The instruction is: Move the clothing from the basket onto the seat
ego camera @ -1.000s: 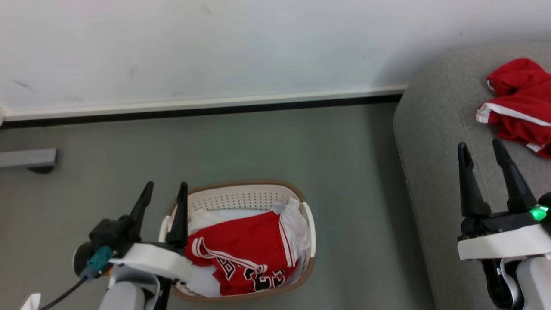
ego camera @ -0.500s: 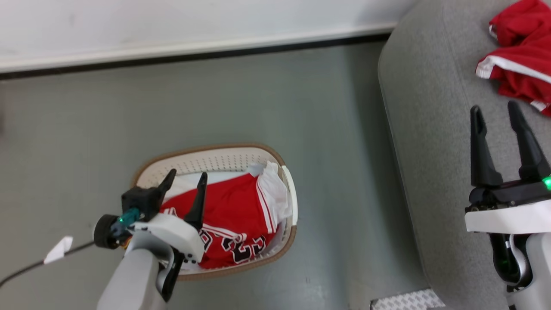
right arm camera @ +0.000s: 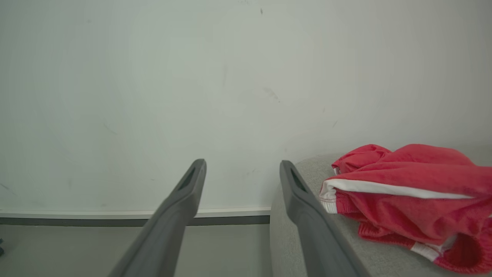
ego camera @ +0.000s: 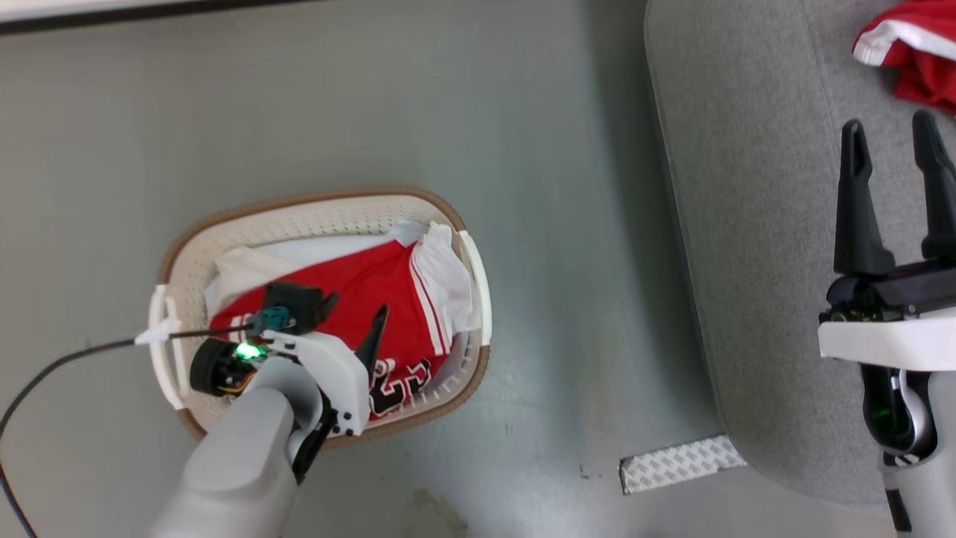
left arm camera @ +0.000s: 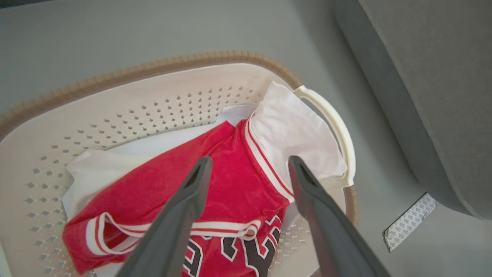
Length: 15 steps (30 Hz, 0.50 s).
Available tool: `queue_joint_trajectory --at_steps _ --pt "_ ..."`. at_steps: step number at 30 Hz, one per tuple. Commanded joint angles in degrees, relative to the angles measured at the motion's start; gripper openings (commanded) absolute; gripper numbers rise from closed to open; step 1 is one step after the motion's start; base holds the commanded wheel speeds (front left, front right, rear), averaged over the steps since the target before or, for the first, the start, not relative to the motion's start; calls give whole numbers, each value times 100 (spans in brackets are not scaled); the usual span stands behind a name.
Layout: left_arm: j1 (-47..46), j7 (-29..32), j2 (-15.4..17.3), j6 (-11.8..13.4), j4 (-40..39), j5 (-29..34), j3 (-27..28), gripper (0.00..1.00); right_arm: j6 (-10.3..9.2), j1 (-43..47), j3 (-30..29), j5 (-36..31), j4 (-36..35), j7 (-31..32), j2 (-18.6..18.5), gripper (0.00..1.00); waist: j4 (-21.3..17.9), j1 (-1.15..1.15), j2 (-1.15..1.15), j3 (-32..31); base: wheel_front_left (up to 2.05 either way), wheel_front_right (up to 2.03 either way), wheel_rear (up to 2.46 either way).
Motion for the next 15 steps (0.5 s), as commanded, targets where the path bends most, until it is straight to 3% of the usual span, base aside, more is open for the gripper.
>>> queue_joint_trajectory --at_steps 1,15 --pt "-126 112 85 14 119 -162 -212 100 -13 -121 -27 37 -72 3 4 100 -94 -1 0 195 0 0 0" --pt "-813 1014 524 14 741 -1210 -1665 100 -13 -463 -12 -13 -339 3 200 100 -418 -1 0 913 0 0 0"
